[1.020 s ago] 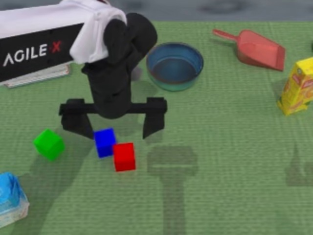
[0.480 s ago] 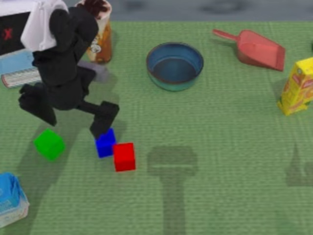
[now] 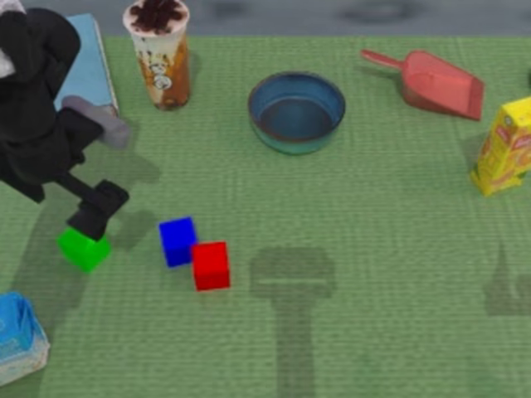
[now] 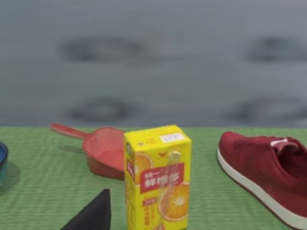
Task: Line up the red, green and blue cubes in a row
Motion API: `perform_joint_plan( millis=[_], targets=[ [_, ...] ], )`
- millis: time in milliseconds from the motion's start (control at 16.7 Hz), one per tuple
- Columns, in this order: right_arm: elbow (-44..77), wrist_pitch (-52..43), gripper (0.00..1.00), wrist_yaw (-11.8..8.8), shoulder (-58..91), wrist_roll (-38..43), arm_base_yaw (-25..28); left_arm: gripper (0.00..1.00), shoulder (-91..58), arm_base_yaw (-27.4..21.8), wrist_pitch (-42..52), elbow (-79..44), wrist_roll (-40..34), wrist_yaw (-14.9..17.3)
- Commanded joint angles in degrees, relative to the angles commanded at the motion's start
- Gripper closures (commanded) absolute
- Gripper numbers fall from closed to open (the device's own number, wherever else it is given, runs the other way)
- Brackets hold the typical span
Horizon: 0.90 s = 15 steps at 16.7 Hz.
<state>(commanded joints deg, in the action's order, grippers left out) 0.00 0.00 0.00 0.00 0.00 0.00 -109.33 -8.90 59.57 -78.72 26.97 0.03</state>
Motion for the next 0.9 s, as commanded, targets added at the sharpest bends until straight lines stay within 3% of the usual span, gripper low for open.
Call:
perform_joint_plan(
  millis=[420,900],
  targets=[
    [0.0,0.0,0.00,0.0,0.0,0.0,0.0,0.00,-0.5,0.2,-1.0,0.5,0.6,0.0],
    [0.0,0.0,0.00,0.0,0.0,0.0,0.0,0.00,-7.7,0.5,-17.3,9.3,0.9,0.1]
  ],
)
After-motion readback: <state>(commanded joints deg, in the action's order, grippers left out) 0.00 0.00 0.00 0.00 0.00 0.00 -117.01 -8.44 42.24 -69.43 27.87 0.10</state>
